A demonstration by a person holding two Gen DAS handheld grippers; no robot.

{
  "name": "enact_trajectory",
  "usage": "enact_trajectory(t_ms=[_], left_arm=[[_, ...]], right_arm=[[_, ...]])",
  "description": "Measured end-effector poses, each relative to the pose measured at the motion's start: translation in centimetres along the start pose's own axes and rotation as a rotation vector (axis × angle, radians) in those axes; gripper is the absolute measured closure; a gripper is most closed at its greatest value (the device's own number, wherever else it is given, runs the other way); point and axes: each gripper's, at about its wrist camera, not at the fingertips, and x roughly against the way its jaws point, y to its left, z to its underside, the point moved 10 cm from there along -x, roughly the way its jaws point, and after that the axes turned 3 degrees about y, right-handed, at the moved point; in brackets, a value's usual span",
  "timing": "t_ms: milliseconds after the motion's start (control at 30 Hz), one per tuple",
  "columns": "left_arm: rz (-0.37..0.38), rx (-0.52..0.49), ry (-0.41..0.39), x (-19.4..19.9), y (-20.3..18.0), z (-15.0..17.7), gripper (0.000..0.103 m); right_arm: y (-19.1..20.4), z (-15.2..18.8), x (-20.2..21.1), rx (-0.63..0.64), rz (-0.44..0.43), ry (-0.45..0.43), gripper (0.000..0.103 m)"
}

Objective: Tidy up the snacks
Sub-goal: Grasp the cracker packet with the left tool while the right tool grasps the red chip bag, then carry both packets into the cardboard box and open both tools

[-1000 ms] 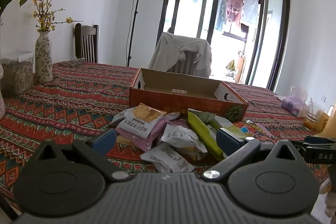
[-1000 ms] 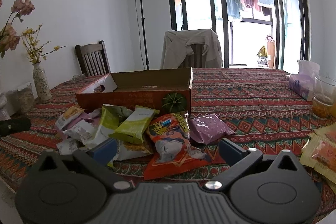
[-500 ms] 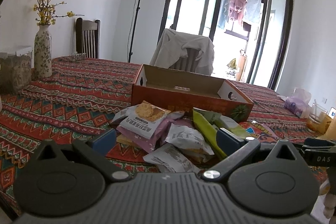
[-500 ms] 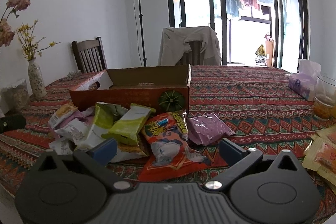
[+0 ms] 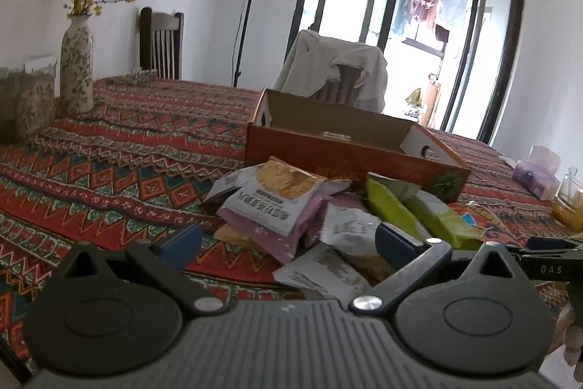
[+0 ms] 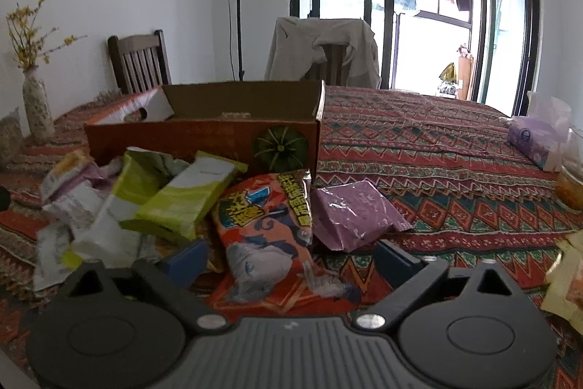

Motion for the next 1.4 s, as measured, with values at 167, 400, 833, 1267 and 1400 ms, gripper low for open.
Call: enact_trajectory(t_ms=[167, 400, 833, 1267, 1400], left_arm=[[-0.015, 0.012, 0.021, -1.4, 1.2, 0.0, 0.000], [-0.022, 0.020, 0.047, -2.9, 2.2, -0.2, 0.000], [-0.051, -0.061, 0.057, -6.4, 1.7, -2.7, 0.000], [-0.025, -0.173, 0.083, -9.0, -0.5, -2.5, 0.041], [-0.007, -0.168, 0.072, -8.5, -0.7, -2.1, 0.047]], right_arm=[[0.5, 0.0, -2.3, 0.039, -0.010, 0.044, 0.020], [1.0, 0.1, -4.0, 0.071, 0.001, 0.079, 0.049], [0.0, -1.5, -1.4, 0.042, 0.021, -0.052, 0.055], [-0.8, -2.5, -0.8, 0.000, 0.012, -0.101, 0.055], [-0.8, -2.4, -0.9, -0.007, 0.004, -0.102, 0.055]])
